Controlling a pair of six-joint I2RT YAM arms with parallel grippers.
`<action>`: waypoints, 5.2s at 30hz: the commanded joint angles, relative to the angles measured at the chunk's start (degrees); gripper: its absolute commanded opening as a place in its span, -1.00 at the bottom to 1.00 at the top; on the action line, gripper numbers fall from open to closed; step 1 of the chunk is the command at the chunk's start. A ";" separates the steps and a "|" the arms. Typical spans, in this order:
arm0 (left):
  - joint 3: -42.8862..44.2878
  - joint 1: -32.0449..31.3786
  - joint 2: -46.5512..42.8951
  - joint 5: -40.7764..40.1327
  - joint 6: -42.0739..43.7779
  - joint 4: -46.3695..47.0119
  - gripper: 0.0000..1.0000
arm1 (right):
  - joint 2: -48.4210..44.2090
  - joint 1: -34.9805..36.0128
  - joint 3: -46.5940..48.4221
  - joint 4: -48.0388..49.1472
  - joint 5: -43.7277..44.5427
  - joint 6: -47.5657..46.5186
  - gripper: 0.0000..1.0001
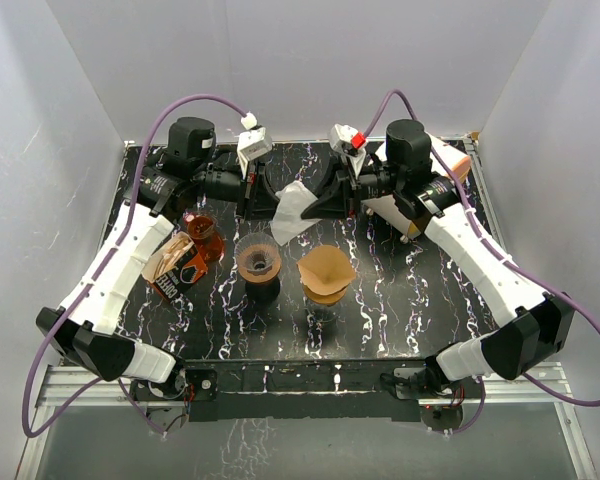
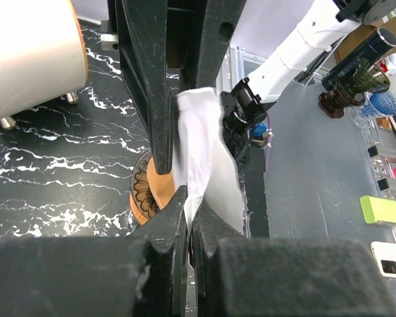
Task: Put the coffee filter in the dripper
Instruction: Place the coffee filter in the coffee dripper.
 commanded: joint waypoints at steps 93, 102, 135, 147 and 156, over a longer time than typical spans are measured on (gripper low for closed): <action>-6.79 0.60 5.91 -44.75 -34.59 21.06 -1.00 | 15.30 8.82 18.62 -11.34 62.60 0.35 -0.09; -6.88 0.51 6.95 -44.96 -34.91 21.97 -1.00 | 15.66 8.83 17.84 -10.28 61.75 2.86 -0.48; -4.34 0.16 8.59 -51.28 -29.79 19.00 -0.58 | 13.18 9.00 15.72 -7.91 62.00 7.30 -1.00; -3.21 0.04 8.89 -51.29 -29.14 18.89 -0.49 | 12.89 9.27 14.42 -8.07 62.43 6.45 -1.00; -3.13 -0.02 8.99 -50.52 -28.69 19.02 -0.90 | 13.16 9.27 14.12 -8.31 62.93 6.26 -1.00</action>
